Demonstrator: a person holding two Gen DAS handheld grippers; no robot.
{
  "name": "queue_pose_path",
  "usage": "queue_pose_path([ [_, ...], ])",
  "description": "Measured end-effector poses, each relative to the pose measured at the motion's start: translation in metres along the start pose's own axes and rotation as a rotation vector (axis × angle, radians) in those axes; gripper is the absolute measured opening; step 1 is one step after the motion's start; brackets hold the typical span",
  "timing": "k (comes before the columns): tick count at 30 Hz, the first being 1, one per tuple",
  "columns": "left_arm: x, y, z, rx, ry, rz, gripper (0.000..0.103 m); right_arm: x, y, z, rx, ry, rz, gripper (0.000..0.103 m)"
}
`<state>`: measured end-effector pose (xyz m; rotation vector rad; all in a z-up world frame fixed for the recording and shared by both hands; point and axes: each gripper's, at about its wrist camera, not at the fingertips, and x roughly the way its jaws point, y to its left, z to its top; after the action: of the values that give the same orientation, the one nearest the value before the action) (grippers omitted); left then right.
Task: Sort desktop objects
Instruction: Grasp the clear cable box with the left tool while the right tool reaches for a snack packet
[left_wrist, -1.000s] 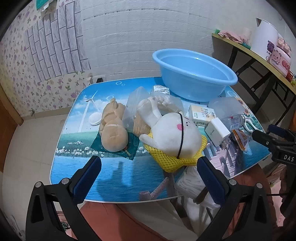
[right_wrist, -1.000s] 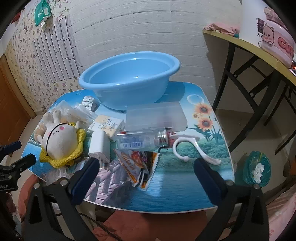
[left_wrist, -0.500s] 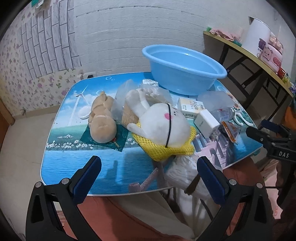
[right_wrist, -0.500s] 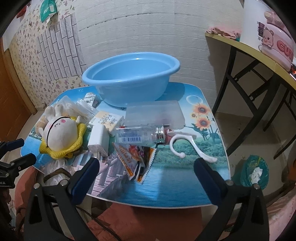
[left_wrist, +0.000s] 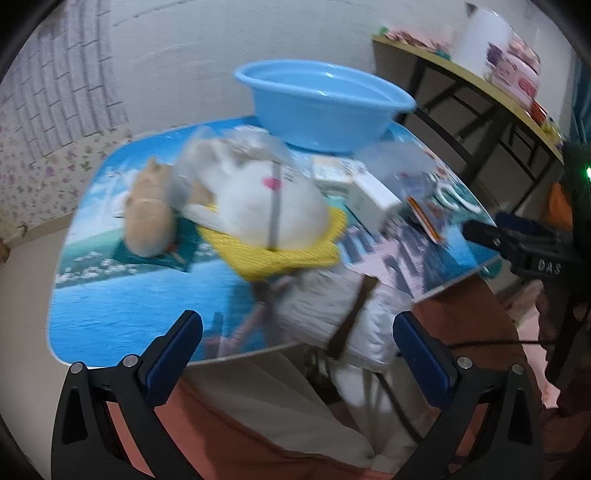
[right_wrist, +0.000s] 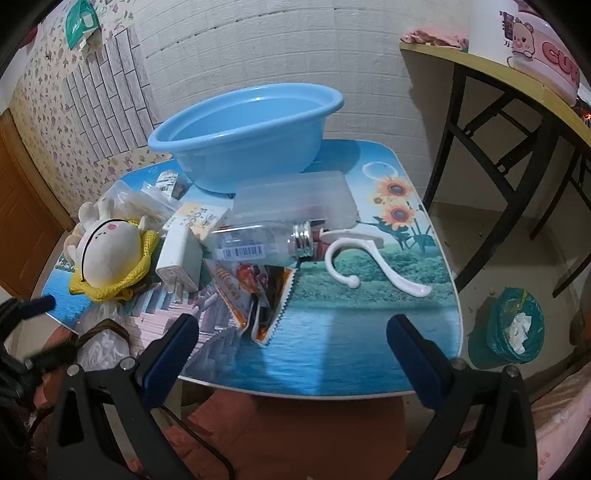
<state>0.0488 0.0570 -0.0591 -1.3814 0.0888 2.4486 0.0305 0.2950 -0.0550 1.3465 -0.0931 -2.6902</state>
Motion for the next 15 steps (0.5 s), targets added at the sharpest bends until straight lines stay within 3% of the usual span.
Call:
queue_pose_path([
  [5,0.016,-0.017,-0.003,0.048,0.040,-0.019,0.103,0.005,0.008,0.000,-0.033,0.003,0.006,0.103],
  [15,0.037,-0.028,-0.007,0.092,0.071,-0.031,0.103,0.036,0.018,0.007,-0.075,0.052,0.019,0.081],
])
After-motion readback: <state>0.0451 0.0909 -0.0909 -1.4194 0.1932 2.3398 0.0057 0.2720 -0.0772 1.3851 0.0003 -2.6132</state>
